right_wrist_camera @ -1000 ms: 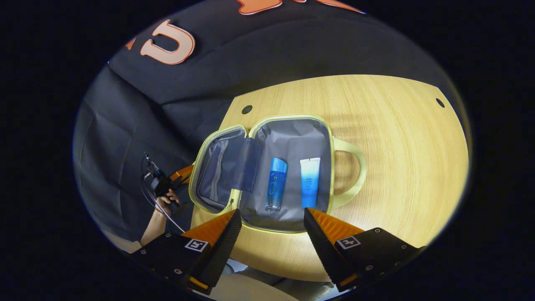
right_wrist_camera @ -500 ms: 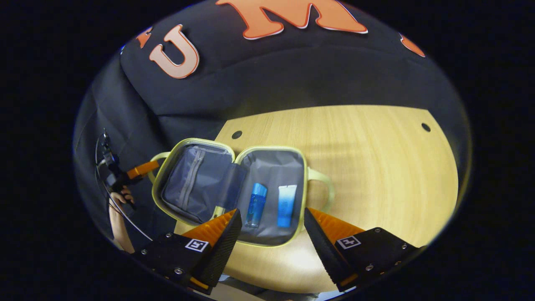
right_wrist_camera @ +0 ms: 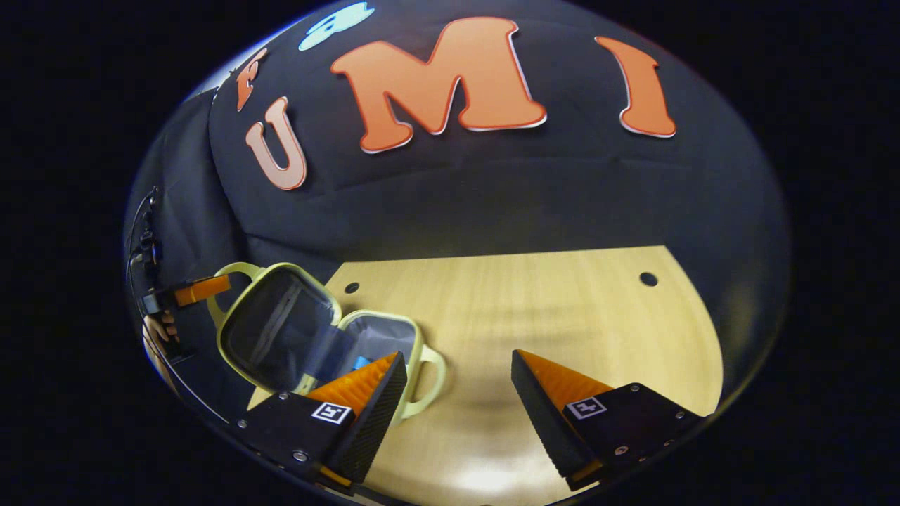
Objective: First open the suitcase, pack the skin care products into it, and then close the suitcase.
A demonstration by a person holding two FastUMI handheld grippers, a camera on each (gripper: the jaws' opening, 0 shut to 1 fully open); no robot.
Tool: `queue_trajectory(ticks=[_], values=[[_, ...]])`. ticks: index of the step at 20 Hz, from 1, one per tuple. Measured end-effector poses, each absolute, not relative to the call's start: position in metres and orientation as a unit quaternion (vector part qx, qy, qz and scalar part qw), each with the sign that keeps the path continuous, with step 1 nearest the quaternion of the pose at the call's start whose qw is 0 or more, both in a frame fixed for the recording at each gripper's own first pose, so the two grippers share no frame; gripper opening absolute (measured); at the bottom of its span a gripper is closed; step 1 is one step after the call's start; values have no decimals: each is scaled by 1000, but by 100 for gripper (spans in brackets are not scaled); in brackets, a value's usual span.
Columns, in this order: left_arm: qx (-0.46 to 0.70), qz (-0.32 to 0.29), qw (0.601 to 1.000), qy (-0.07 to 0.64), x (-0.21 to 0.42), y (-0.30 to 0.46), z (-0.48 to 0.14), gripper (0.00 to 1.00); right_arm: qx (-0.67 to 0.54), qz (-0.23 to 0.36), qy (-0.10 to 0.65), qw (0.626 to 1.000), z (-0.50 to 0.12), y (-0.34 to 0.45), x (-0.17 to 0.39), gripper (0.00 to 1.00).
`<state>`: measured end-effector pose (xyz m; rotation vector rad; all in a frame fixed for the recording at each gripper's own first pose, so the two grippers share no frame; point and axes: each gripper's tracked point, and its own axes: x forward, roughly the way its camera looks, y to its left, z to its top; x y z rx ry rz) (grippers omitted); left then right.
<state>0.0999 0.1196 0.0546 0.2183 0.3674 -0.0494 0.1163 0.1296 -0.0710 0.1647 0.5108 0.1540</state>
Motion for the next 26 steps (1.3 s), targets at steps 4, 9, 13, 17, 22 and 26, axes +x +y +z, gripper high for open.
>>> queue_trajectory(ticks=[4,9,13,17,22,26], values=[[168,-19,967,191,105,37,27,9,59,64,230,969,-67,75,114,96],[210,-59,947,235,117,-58,-43,9,55,57,225,971,-69,27,101,96],[213,-83,927,298,128,-118,-118,9,49,38,220,973,-76,-11,97,96],[211,-81,909,350,139,-163,-178,9,66,28,231,970,-89,-31,94,96],[190,-73,898,390,133,-175,-199,9,73,27,247,966,-109,-40,84,96],[187,-64,897,395,137,-200,-192,9,73,46,264,961,-122,-30,77,96]])
